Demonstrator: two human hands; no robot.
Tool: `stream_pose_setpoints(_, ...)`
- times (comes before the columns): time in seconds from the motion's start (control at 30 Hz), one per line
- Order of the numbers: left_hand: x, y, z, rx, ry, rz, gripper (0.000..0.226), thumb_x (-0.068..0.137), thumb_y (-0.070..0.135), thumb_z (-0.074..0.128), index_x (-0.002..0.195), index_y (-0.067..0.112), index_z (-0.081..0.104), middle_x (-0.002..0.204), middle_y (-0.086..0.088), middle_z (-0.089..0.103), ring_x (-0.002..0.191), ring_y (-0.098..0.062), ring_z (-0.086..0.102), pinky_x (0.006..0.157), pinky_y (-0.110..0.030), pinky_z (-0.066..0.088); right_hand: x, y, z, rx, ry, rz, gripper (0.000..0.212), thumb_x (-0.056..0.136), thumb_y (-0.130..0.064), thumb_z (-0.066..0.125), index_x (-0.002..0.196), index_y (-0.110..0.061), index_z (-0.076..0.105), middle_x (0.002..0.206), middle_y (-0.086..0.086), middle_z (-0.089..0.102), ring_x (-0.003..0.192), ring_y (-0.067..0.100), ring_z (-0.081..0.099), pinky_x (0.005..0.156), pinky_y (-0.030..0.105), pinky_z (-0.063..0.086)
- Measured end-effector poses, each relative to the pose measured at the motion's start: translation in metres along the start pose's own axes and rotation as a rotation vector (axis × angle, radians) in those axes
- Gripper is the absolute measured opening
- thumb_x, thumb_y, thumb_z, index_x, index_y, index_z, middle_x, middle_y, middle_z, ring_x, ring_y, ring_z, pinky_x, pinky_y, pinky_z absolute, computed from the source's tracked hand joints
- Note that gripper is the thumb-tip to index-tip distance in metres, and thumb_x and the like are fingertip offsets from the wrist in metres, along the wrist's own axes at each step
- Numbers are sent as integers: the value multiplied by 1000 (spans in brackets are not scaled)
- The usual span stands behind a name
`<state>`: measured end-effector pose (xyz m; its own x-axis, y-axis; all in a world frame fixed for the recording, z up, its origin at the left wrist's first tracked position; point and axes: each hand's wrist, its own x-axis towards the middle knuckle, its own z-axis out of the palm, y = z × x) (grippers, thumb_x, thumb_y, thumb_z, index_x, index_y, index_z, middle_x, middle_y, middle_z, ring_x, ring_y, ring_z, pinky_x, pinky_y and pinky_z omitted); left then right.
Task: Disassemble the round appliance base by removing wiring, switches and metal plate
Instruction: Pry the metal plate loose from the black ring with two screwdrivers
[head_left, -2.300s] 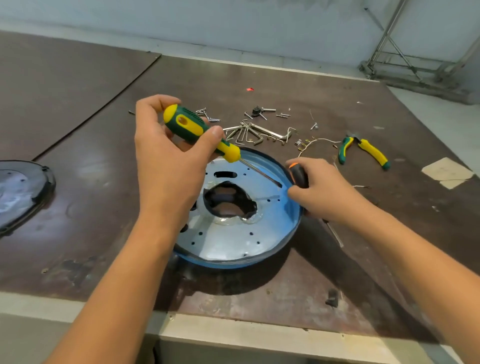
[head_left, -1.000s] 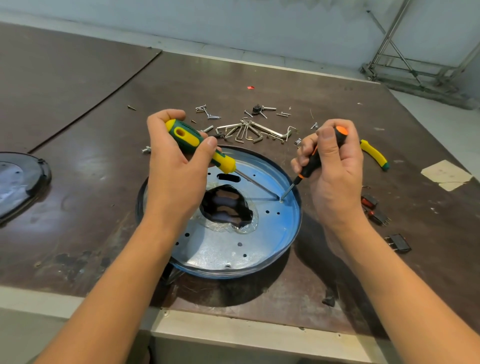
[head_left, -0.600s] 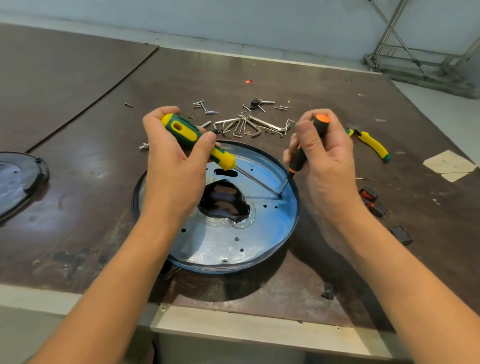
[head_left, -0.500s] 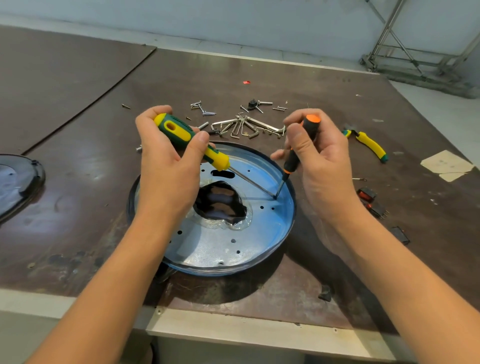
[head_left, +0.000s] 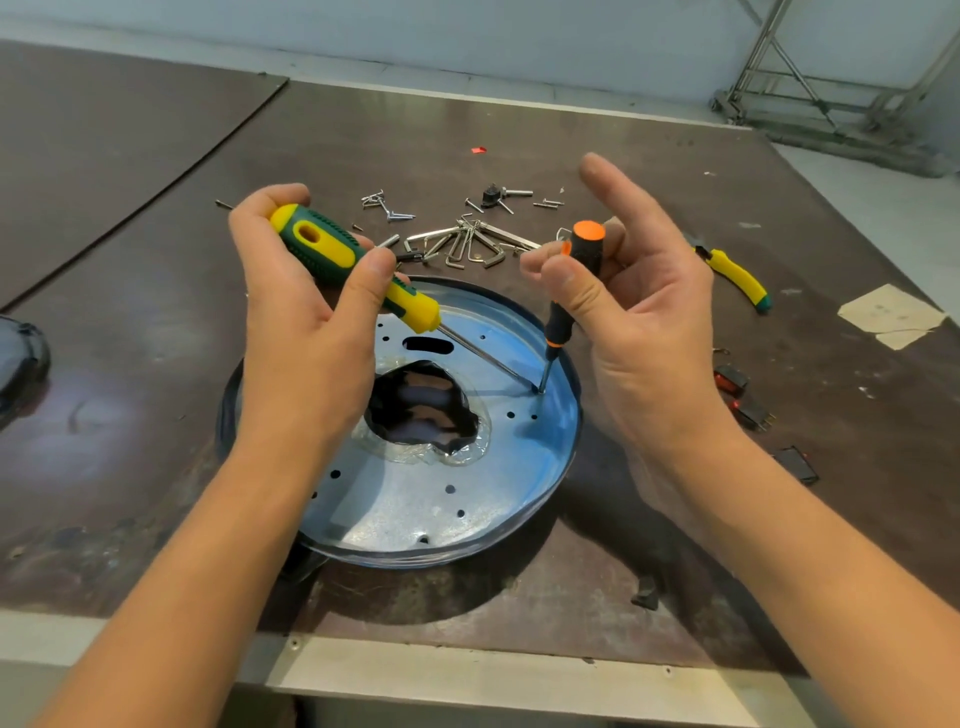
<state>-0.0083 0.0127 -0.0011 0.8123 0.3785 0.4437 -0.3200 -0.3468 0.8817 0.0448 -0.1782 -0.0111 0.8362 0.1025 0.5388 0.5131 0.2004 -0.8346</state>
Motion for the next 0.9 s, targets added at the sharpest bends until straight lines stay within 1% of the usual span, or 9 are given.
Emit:
stream_pose_setpoints(0.07, -1, 1, 0, -6, -8, 8, 42, 99, 16, 61, 129, 22, 32, 103, -2, 58, 98, -20, 64, 94, -46, 55, -1, 1, 0, 26, -42, -18, 57, 96, 1, 66, 149, -8, 46, 91, -1, 68, 105, 32, 73, 99, 47, 57)
stream_pose_setpoints(0.1, -1, 1, 0, -11, -11, 14, 42, 98, 16, 61, 129, 21, 32, 106, -8, 59, 98, -23, 63, 94, -45, 54, -1, 1, -1, 46, -58, -19, 55, 98, 0, 63, 149, -8, 44, 93, -2, 70, 106, 34, 73, 98, 48, 57)
stream_pose_setpoints(0.27, -3, 1, -1, 6, -15, 46, 45, 98, 16, 62, 132, 15, 33, 108, -21, 58, 92, -23, 61, 85, -29, 54, 4, 4, -15, 32, -52, 15, 26, 107, -4, 48, 133, -9, 52, 106, 18, 69, 106, 40, 71, 97, 60, 56)
stream_pose_setpoints(0.4, -5, 3, 1, 34, 10, 81, 44, 98, 18, 62, 130, 19, 32, 106, -24, 55, 91, -25, 57, 83, -28, 52, 8, 4, -28, 3, -13, 91, 21, 106, -9, 51, 126, -11, 56, 108, 20, 65, 102, 38, 70, 93, 58, 58)
stream_pose_setpoints(0.57, -1, 1, -1, 49, 21, 98, 44, 97, 19, 64, 128, 20, 33, 108, -28, 54, 93, -32, 58, 87, -45, 54, 8, -1, -31, -71, 0, 41, 23, 97, -3, 67, 117, -12, 61, 93, 5, 55, 89, 34, 59, 86, 50, 61)
stream_pose_setpoints(0.63, 0, 0, -1, 49, 14, 92, 44, 96, 19, 64, 127, 20, 34, 109, -29, 53, 93, -34, 59, 87, -51, 53, 9, -3, -33, -113, -33, -9, 27, 98, -1, 64, 122, -11, 61, 99, 9, 63, 91, 33, 68, 89, 50, 61)
stream_pose_setpoints(0.7, -1, 0, 0, 65, 10, 96, 44, 97, 20, 64, 128, 21, 34, 110, -28, 53, 95, -34, 58, 88, -49, 53, 9, -5, -35, -115, -77, -31, 30, 100, 4, 57, 128, -10, 58, 106, 15, 68, 98, 32, 74, 93, 48, 59)
stream_pose_setpoints(0.8, -1, 0, 1, 63, 4, 99, 44, 97, 19, 63, 129, 22, 33, 111, -29, 52, 94, -34, 57, 88, -49, 53, 10, -3, -36, -74, -106, 21, 31, 104, 6, 47, 131, -5, 54, 113, 18, 70, 108, 36, 72, 99, 48, 56)
stream_pose_setpoints(0.9, 0, -1, 1, 66, 1, 100, 44, 97, 21, 62, 129, 23, 33, 111, -28, 52, 94, -34, 57, 88, -50, 54, 10, -2, -34, -46, -103, 79, 28, 104, 1, 46, 129, -7, 56, 117, 15, 68, 109, 31, 69, 99, 51, 56)
